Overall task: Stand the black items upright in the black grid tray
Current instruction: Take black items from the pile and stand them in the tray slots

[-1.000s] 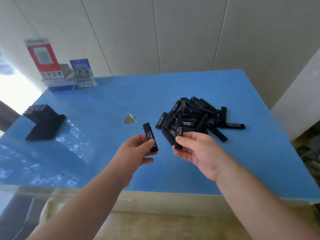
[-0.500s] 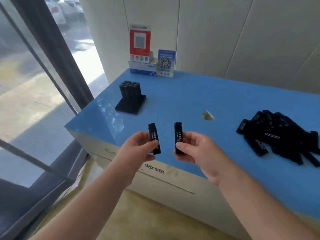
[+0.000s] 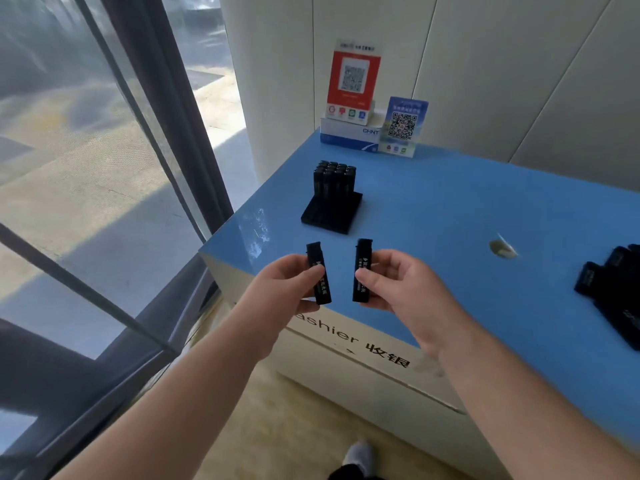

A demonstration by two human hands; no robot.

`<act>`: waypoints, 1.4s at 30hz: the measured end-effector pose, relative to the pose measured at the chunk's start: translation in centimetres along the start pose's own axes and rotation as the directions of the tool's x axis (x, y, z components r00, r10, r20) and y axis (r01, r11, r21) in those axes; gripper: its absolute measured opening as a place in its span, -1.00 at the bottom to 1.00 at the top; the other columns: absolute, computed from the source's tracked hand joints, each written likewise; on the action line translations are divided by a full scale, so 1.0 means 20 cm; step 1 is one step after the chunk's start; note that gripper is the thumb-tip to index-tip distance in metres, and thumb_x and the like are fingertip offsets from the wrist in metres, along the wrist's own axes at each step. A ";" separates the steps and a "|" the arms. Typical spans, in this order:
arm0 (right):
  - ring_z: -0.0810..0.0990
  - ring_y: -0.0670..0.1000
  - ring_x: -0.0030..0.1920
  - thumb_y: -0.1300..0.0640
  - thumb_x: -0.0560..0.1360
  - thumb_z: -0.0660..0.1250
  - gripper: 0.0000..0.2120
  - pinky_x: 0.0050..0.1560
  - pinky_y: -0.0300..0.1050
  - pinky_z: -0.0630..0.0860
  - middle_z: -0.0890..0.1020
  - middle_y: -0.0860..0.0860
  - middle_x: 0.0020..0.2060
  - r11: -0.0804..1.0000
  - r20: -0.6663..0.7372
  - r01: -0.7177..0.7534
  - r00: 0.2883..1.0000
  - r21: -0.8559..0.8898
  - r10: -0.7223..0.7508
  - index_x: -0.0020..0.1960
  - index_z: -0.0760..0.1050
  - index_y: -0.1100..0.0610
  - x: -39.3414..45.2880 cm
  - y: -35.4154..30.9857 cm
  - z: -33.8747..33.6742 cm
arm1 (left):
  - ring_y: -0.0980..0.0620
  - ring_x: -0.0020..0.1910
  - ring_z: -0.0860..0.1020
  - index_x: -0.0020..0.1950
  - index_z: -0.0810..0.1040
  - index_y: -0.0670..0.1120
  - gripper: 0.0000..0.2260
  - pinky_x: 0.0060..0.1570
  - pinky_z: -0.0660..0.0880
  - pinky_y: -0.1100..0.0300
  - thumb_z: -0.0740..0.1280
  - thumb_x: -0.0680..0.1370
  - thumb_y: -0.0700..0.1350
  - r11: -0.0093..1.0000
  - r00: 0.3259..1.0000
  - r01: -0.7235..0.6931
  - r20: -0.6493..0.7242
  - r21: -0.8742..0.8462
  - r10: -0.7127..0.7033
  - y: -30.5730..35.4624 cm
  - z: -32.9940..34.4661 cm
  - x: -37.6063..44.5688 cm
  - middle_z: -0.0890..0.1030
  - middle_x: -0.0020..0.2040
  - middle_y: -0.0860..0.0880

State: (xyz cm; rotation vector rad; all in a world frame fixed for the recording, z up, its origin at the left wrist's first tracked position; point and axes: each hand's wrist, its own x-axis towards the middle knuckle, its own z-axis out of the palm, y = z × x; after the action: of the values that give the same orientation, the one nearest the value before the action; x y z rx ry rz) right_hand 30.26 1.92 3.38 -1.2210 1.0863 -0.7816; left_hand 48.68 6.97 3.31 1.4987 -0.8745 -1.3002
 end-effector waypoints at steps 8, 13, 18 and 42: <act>0.72 0.05 -0.01 0.07 0.60 0.36 -0.85 0.12 0.01 0.64 0.74 0.03 -0.06 1.000 0.026 0.000 1.000 -0.025 0.001 0.05 0.64 0.12 0.43 -0.05 0.06 | -0.06 -0.04 0.70 0.11 0.59 -0.10 -0.88 -0.05 0.61 0.09 0.34 0.60 -0.15 0.999 0.999 0.036 -0.016 -0.009 -0.036 0.13 -0.13 0.33 0.71 -0.03 -0.09; 0.72 0.04 -0.05 0.15 0.59 0.37 -0.92 -0.04 -0.08 0.68 0.74 0.00 -0.09 0.999 0.000 0.033 0.999 -0.008 -0.033 0.05 0.62 0.12 0.65 -0.12 0.10 | -0.08 0.00 0.69 0.13 0.60 -0.14 -0.87 0.05 0.62 -0.02 0.34 0.60 -0.20 1.000 0.999 0.005 -0.048 0.020 -0.004 0.20 -0.20 0.53 0.68 0.04 -0.16; 0.72 0.01 -0.05 0.16 0.58 0.39 -0.95 0.02 -0.05 0.66 0.73 0.00 -0.09 0.998 -0.068 0.023 0.997 -0.050 -0.027 0.02 0.63 0.07 0.81 -0.12 0.09 | -0.02 -0.09 0.70 0.04 0.60 -0.06 -0.90 0.09 0.61 -0.02 0.37 0.55 -0.20 0.985 0.999 -0.021 -0.037 0.172 0.028 0.25 -0.23 0.76 0.66 -0.06 -0.04; 0.65 -0.12 -0.10 0.24 0.51 0.46 -0.83 0.11 -0.12 0.58 0.71 -0.14 -0.17 0.986 -0.526 0.006 0.845 -0.166 -0.094 -0.08 0.60 -0.03 1.11 -0.03 0.09 | -0.01 -0.01 0.57 0.06 0.68 -0.06 -0.85 0.06 0.52 0.12 0.46 0.50 -0.16 0.271 0.549 -0.832 0.647 0.484 0.529 0.36 -0.18 1.55 0.63 0.00 0.05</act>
State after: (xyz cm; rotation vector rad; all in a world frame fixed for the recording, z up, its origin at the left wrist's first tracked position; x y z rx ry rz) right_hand 39.14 -18.13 -1.03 -1.1967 1.6009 -1.1350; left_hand 58.27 -23.41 0.50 1.1147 -2.2826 -0.4559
